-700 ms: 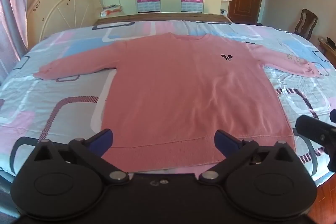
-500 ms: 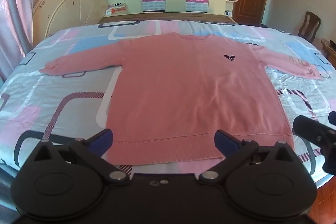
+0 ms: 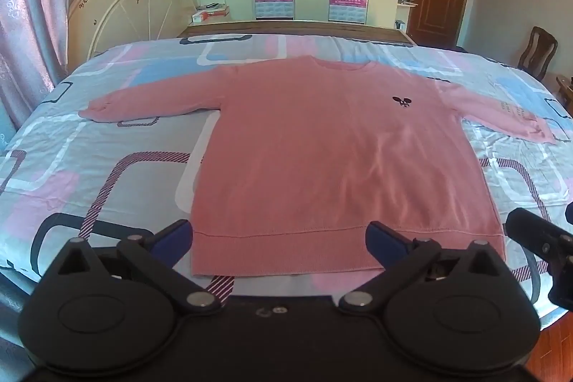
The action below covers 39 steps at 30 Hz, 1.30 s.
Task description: Fold small clothes
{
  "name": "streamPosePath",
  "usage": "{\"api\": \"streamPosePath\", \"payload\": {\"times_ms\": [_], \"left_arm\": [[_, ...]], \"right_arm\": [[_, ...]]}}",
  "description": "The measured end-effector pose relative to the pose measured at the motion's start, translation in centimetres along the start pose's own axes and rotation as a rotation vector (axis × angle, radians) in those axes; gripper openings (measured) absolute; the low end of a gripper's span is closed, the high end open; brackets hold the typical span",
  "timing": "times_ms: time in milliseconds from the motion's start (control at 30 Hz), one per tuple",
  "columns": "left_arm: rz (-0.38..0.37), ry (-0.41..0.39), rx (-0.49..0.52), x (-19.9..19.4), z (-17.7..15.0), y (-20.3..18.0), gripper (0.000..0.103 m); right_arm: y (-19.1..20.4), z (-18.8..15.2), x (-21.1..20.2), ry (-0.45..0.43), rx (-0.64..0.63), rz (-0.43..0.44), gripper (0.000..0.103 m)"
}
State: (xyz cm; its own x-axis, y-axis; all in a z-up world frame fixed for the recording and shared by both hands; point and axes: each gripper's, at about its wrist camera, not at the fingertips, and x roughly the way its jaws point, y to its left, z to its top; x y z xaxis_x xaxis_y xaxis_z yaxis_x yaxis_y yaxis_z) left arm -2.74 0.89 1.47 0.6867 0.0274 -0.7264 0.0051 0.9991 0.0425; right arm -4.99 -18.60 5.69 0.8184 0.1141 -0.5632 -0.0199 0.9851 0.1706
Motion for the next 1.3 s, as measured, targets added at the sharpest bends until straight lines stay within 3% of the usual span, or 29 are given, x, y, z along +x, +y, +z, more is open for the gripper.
{"api": "streamPosePath", "payload": {"times_ms": [1300], "left_arm": [[0.042,-0.013,-0.012,0.5,1.0,0.0,0.103]], "right_arm": [[-1.2,-0.4,0.8,0.0,0.023,-0.017,0.103]]}}
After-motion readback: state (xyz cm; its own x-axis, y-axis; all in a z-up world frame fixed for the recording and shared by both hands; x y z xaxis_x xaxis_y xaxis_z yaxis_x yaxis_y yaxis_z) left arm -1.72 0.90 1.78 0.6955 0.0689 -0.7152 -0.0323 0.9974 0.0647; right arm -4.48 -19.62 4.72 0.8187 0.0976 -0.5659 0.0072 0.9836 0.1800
